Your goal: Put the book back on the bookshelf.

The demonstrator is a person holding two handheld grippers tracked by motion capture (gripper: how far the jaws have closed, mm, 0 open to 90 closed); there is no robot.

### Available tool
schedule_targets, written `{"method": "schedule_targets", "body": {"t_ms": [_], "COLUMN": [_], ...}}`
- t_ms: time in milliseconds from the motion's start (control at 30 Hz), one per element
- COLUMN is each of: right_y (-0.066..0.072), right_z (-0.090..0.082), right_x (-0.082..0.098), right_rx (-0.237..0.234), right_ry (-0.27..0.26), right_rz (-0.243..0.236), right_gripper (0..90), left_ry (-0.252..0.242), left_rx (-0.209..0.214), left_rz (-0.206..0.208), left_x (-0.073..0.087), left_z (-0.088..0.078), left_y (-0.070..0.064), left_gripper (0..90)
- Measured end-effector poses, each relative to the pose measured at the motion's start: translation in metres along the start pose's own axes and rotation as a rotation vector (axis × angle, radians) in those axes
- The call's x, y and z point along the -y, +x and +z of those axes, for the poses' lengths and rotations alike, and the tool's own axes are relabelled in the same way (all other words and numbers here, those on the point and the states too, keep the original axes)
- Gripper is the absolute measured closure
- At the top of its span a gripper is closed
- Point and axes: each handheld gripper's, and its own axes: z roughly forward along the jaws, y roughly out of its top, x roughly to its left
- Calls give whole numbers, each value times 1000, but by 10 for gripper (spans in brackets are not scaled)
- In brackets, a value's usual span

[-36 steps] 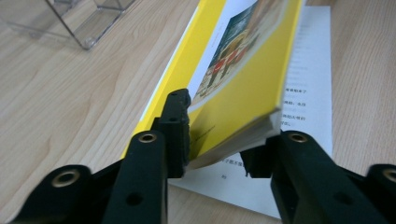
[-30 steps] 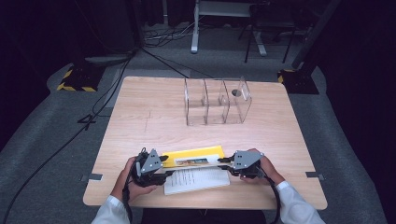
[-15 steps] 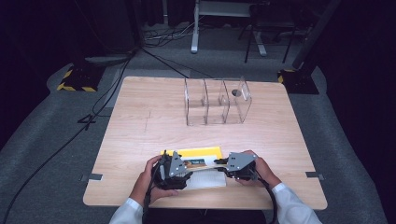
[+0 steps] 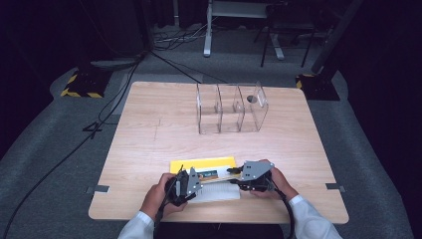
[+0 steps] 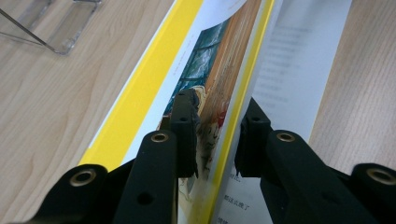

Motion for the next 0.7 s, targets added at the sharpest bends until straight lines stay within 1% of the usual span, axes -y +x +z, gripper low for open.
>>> {"method": "schedule_targets", "body": {"t_ms": [33,100,133,167,200,233,267,300,367,433,467,500,567,600,633,700], "right_y": [-2,-5,-7,-10,-12,-12,-12,-12,-8,-4,-2,-1,0,0,-1,-1], "right_z": [0,-1,-1,-3,-4,-5,-5,-5,-3,0,0,1,1,1,0,0], "right_x": [2,6,9,11,12,12,10,10,5,1,-1,-4,-7,-7,-8,-10], "right_rx": [-7,-2,-7,-22,-31,-39,-41,-41,-19,6,17,31,38,38,43,47], "right_ry": [-2,1,-9,-33,-53,-72,-83,-83,-80,-62,-58,-53,-44,-44,-47,-43], "right_rz": [8,16,27,43,49,50,41,41,-5,-29,-39,-44,-45,-44,-33,-26], "right_gripper": [657,651,674,687,697,713,731,731,753,766,769,772,775,775,774,775], "left_ry": [1,-7,-9,-15,-21,-28,-28,-33,-21,-14,-3,-1,12,21,29,15], "left_rx": [1,4,8,12,18,30,30,36,34,22,10,5,-5,-24,-36,-32], "left_rz": [-1,-11,-22,-29,-28,-38,-38,-48,-58,-63,-65,-72,-76,-76,-67,-67], "left_x": [1,5,7,9,11,13,13,15,17,18,19,18,16,14,11,3], "left_z": [0,-3,-4,-6,-7,-7,-7,-8,-9,-8,-7,-6,-5,-4,-3,-3], "left_y": [1,5,8,10,13,15,15,17,22,24,25,26,26,24,22,17], "left_gripper": [734,734,733,731,731,730,728,728,707,691,683,670,653,644,632,625]}}
